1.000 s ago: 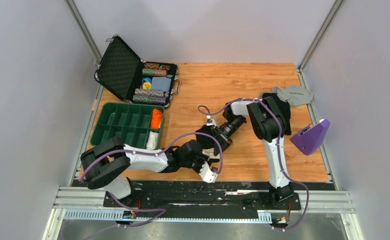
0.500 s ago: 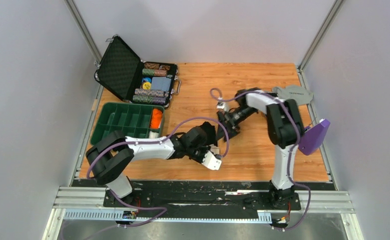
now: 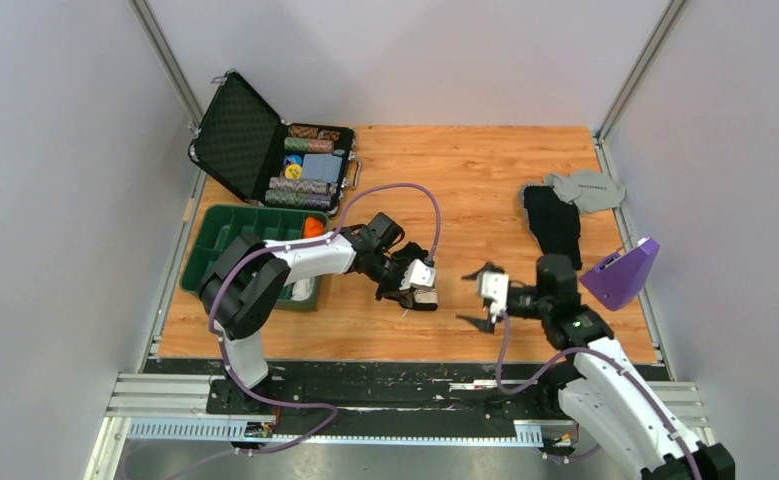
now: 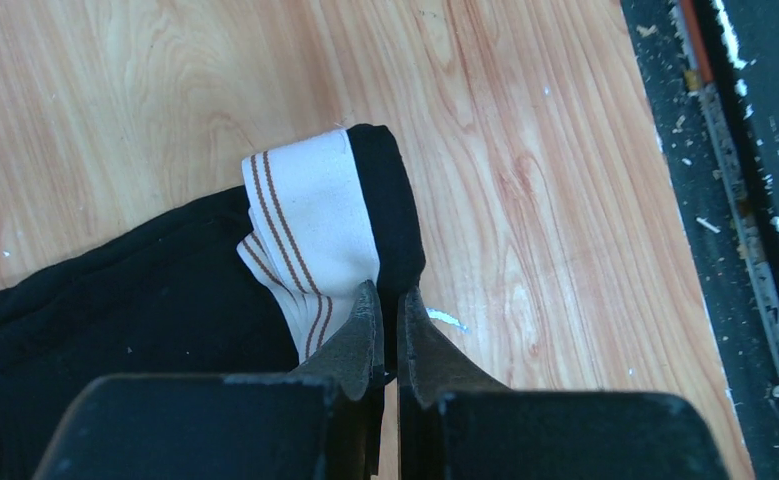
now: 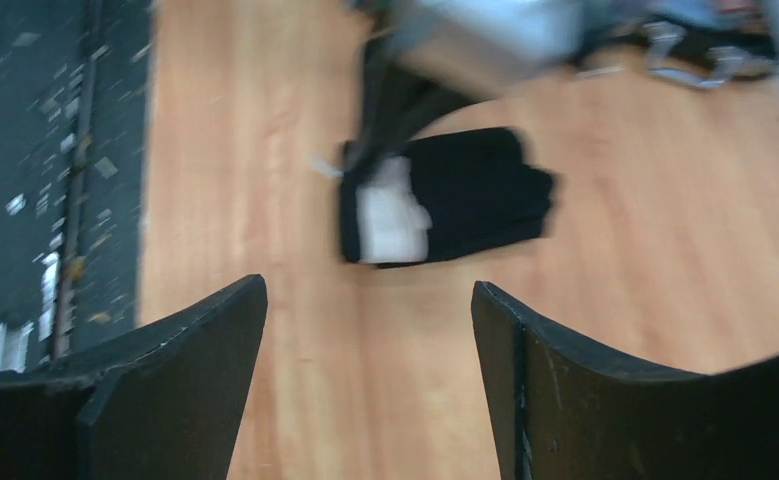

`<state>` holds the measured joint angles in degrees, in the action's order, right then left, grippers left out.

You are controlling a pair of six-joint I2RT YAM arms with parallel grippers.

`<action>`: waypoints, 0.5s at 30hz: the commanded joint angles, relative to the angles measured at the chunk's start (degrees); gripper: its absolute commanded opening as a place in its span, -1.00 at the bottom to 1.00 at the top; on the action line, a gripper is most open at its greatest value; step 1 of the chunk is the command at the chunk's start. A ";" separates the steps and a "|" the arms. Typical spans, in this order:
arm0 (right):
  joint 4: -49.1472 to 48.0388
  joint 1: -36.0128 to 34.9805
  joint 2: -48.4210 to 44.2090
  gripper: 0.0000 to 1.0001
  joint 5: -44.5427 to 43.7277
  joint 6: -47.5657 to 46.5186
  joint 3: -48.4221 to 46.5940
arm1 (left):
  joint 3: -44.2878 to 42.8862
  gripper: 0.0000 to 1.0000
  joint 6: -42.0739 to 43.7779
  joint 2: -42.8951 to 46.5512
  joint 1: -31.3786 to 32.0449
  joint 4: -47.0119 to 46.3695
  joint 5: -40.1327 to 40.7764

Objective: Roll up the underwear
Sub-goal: Roll the underwear to the center of the board.

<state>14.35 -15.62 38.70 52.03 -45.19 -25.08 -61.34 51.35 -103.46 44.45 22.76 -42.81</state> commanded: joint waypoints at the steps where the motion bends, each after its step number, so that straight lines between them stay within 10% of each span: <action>1: -3.64 -10.85 -1.05 0.49 -6.26 -10.56 7.60 | -0.96 -1.00 -5.56 -2.69 -2.33 5.01 -7.24; 7: -26.60 -20.52 7.47 0.49 -16.98 -9.05 12.09 | -1.69 -1.00 -8.00 -3.94 -3.79 5.31 -10.79; 15: -34.22 -22.49 23.72 0.31 -16.47 -11.48 9.13 | -3.75 -1.00 -9.82 -6.86 -5.42 6.15 -13.67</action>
<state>-12.34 -37.76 58.41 35.35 -54.33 -13.10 -64.31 44.12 -108.27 39.68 25.21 -54.26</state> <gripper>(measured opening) 0.681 0.026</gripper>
